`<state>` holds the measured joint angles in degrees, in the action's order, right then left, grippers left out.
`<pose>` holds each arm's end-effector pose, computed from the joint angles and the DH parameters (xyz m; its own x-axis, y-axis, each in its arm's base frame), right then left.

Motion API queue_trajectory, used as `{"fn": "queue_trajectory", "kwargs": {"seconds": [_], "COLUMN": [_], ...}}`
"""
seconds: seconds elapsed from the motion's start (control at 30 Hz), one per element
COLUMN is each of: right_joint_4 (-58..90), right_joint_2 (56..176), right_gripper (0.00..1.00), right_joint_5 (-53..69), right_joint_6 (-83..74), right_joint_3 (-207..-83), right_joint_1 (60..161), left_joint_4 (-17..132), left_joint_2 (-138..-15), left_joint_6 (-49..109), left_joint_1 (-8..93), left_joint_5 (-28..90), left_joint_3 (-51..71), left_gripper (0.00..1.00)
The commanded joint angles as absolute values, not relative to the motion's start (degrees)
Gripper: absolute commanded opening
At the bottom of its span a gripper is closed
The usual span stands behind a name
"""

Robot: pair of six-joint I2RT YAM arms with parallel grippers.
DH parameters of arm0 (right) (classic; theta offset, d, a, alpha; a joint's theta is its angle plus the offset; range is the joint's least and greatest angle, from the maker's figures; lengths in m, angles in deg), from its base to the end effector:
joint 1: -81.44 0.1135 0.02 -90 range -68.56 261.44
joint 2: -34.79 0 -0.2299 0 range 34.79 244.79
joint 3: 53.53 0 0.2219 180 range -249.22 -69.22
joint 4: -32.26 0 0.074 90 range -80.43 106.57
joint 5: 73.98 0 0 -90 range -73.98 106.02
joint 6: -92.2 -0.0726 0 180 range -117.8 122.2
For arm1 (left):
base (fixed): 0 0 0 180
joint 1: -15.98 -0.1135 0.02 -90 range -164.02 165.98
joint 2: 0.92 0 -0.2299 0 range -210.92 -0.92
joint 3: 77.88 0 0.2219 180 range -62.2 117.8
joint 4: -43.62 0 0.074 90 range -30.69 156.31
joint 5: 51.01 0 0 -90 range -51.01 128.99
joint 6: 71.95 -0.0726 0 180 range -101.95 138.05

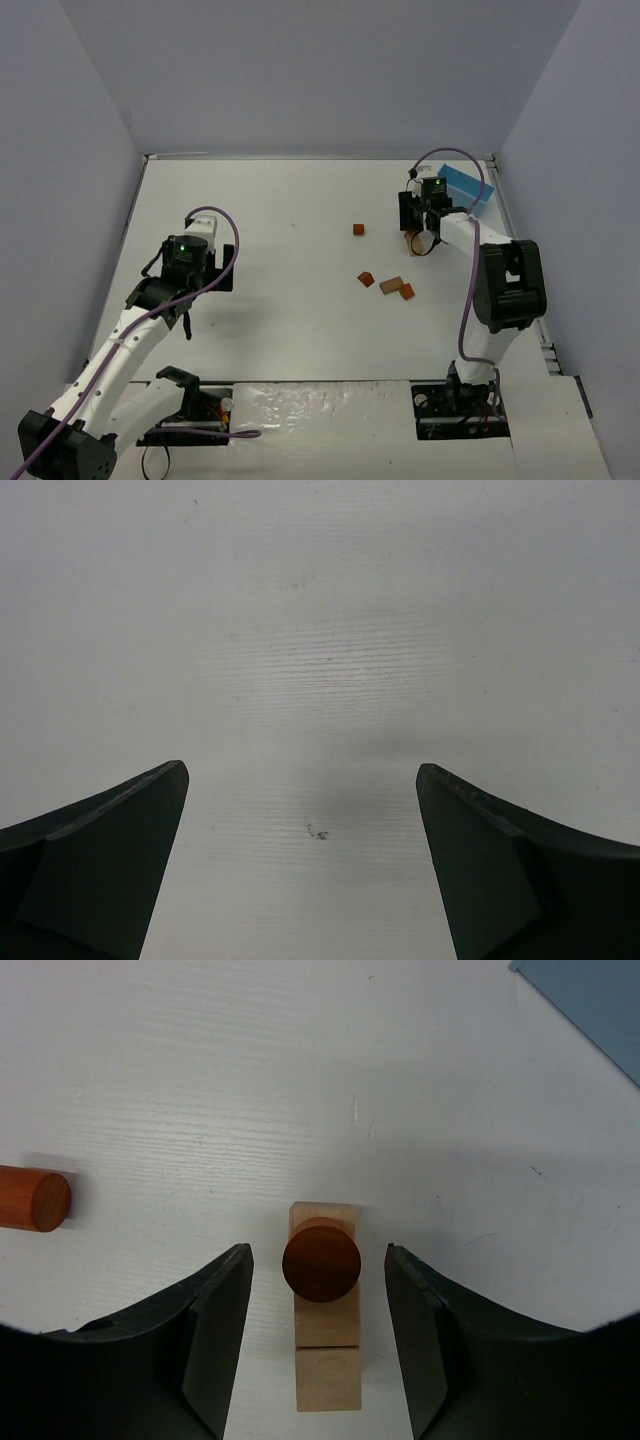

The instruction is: Build the wood block tower

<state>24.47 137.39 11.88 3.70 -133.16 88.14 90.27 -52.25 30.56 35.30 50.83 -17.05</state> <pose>0.3969 0.0519 0.1764 -0.5031 -0.0854 -0.8600 -0.1912 0.9814 0.0144 0.2039 -0.0557 0.2420 -0.5931 -0.0167 -0.8050 0.0420 0.9978 -0.0517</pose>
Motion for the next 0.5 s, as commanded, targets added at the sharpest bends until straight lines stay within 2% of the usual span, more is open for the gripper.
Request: {"fn": "queue_trajectory", "kwargs": {"seconds": [0.0, 0.37, 0.47], "right_joint_4": [25.62, 21.06, 18.29], "right_joint_2": [133.41, 124.81, 123.12], "right_gripper": [0.54, 0.54, 0.51], "right_joint_5": [11.01, 11.36, 11.07], "right_joint_6": [3.43, 2.20, 0.85], "right_joint_3": [-135.67, -128.22, -126.21], "right_joint_1": [87.67, 87.42, 86.93], "left_joint_4": [87.44, 87.52, 87.52], "left_joint_2": [-52.17, -51.89, -51.87], "left_joint_6": [30.00, 29.95, 29.93], "left_joint_1": [34.97, 34.97, 34.97], "left_joint_5": [50.67, 50.77, 50.84], "left_joint_3": [-14.99, -14.91, -14.91], "left_gripper": [0.97, 0.97, 0.97]}}
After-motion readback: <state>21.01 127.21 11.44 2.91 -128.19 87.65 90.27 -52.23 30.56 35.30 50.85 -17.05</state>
